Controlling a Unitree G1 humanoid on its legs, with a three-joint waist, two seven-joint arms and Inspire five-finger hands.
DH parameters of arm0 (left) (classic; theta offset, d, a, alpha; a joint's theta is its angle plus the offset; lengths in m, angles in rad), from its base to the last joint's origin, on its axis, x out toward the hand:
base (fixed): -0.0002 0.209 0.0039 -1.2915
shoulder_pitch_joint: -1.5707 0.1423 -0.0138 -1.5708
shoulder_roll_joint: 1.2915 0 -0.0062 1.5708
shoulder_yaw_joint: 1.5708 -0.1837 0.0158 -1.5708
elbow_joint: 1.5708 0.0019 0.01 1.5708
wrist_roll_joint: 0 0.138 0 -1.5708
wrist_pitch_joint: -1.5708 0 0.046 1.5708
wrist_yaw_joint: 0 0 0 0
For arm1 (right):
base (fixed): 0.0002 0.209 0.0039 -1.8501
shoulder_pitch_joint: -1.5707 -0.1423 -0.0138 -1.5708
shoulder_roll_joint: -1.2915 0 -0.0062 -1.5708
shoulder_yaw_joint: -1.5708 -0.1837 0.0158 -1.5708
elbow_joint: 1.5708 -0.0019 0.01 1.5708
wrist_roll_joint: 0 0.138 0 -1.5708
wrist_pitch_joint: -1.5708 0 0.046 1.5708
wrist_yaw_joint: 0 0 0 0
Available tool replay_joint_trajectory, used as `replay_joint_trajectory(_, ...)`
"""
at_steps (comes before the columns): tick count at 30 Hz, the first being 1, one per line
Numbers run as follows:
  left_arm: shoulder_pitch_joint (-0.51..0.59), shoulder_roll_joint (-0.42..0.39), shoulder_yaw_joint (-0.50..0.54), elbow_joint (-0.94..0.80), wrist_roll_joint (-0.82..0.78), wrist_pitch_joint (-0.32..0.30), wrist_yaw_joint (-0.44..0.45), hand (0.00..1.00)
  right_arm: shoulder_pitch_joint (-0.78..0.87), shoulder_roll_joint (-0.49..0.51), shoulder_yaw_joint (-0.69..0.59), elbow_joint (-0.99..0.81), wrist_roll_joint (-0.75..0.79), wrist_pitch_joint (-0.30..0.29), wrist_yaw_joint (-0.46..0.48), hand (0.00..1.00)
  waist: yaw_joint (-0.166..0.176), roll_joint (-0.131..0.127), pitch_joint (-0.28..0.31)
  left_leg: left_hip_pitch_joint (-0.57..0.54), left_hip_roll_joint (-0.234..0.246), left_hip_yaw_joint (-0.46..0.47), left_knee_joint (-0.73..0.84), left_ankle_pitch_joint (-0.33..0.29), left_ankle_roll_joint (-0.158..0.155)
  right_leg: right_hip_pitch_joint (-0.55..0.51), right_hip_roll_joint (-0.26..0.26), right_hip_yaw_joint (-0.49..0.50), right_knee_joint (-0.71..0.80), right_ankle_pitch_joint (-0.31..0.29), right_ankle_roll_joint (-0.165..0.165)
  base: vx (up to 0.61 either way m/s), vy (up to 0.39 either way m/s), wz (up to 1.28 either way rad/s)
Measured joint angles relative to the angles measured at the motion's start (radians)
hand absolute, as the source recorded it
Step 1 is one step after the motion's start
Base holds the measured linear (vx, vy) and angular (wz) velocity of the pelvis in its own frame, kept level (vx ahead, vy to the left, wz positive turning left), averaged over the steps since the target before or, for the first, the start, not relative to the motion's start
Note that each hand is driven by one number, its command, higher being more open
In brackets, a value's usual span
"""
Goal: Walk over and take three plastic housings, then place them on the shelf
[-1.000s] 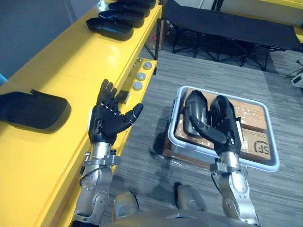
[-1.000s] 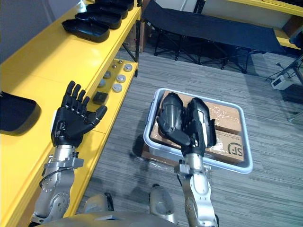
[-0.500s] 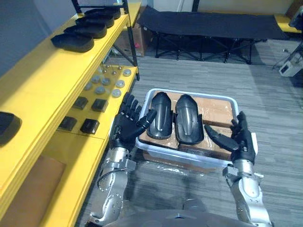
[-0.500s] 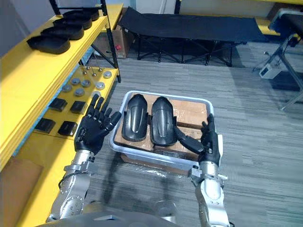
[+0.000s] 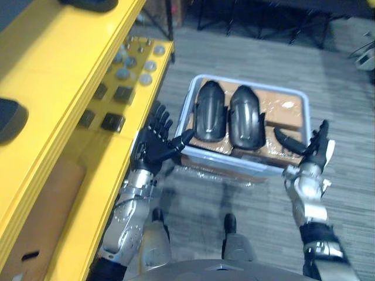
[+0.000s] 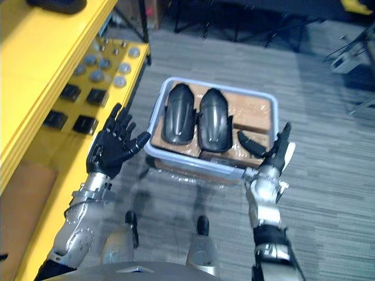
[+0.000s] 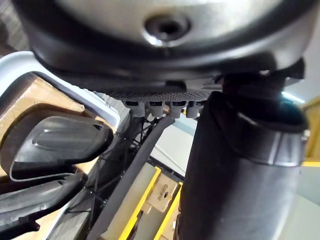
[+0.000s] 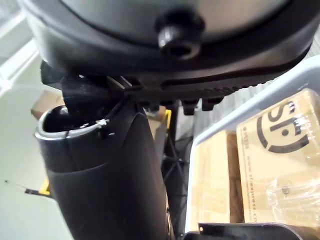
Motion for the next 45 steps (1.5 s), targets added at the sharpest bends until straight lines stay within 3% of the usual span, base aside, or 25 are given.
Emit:
replay_joint_trajectory(2,-0.028,0.001,-0.004,0.000,0.000,0.000,0.000,1.00,-0.098,-0.054,0.001,0.040,0.001,0.012,-0.008,1.00,0.011,0.015,0.041,-0.031,0.000,-0.022,-0.009,0.031,0.001,-0.015,0.008,-0.019,-0.018,0.026,0.003,-0.10,-0.012,0.20)
replay_joint_trajectory(6,-0.061,0.002,-0.005,0.022,-0.001,-0.001,0.000,1.00,-0.222,-0.118,0.020,0.107,0.012,0.041,-0.007,1.00,0.019,0.016,0.088,-0.048,0.000,-0.039,-0.045,0.066,-0.001,-0.028,0.017,-0.040,-0.035,0.054,0.003,-0.02,-0.023,0.12)
replay_joint_trajectory(11,-0.131,0.010,-0.004,0.115,-0.005,-0.003,0.003,1.00,-0.331,-0.191,0.098,0.261,0.058,0.083,0.032,1.00,0.032,0.018,0.091,-0.080,-0.002,-0.051,-0.056,0.076,0.000,-0.055,0.017,-0.059,-0.032,0.056,0.002,0.01,-0.012,0.07)
replay_joint_trajectory(19,-0.236,0.012,-0.022,0.238,-0.033,-0.009,0.018,1.00,-0.553,-0.293,0.187,0.510,0.058,0.216,0.167,1.00,0.063,0.070,0.148,-0.117,-0.010,-0.076,-0.058,0.095,0.007,-0.083,0.014,-0.099,-0.015,0.071,-0.005,-0.03,0.002,0.08)
replay_joint_trajectory(20,-0.238,0.011,-0.024,0.248,-0.033,-0.009,0.021,1.00,-0.564,-0.300,0.193,0.524,0.056,0.228,0.186,0.00,0.063,0.076,0.154,-0.117,-0.010,-0.079,-0.058,0.096,0.008,-0.085,0.013,-0.104,-0.008,0.071,-0.005,-0.03,-0.002,0.05)
replay_joint_trajectory(28,-0.248,0.022,-0.023,0.287,-0.048,-0.009,0.029,1.00,-0.614,-0.406,0.211,0.615,-0.076,0.306,0.315,0.00,0.070,0.083,0.166,-0.123,-0.018,-0.089,-0.069,0.111,0.014,-0.103,0.003,-0.148,0.029,0.049,-0.023,-0.04,-0.011,0.04)
replay_joint_trajectory(32,-0.251,0.036,-0.025,0.317,-0.073,-0.009,0.029,1.00,-0.619,-0.422,0.219,0.636,-0.162,0.335,0.331,0.00,0.071,0.083,0.167,-0.122,-0.011,-0.098,-0.070,0.121,0.007,-0.121,0.003,-0.153,0.078,0.021,-0.024,-0.03,-0.036,0.03)
replay_joint_trajectory(34,-0.252,0.038,-0.025,0.318,-0.073,-0.011,0.029,1.00,-0.628,-0.424,0.203,0.649,-0.155,0.379,0.299,0.00,0.079,0.083,0.167,-0.121,-0.008,-0.100,-0.071,0.125,0.002,-0.121,0.006,-0.158,0.081,0.020,-0.024,0.00,-0.035,0.03)
replay_joint_trajectory(36,-0.251,0.039,-0.031,0.317,-0.073,-0.025,0.032,1.00,-0.629,-0.416,0.184,0.695,-0.128,0.475,0.266,0.00,0.091,0.083,0.167,-0.120,-0.007,-0.102,-0.077,0.130,0.002,-0.117,0.006,-0.164,0.082,0.020,-0.024,0.01,-0.022,0.06)
replay_joint_trajectory(38,-0.238,0.041,-0.031,0.317,-0.073,-0.028,0.040,1.00,-0.614,-0.379,0.086,0.701,-0.067,0.485,0.222,0.00,0.086,0.083,0.167,-0.115,-0.009,-0.100,-0.079,0.131,0.002,-0.115,0.005,-0.163,0.082,0.020,-0.024,0.01,-0.003,0.02)
replay_joint_trajectory(45,-0.181,0.043,-0.034,0.296,-0.073,-0.031,0.042,1.00,-0.604,-0.378,-0.022,0.721,-0.038,0.544,0.055,0.00,0.090,0.083,0.167,-0.088,-0.006,-0.089,-0.110,0.149,0.003,-0.107,0.004,-0.161,0.083,0.020,-0.024,0.00,-0.006,0.00)
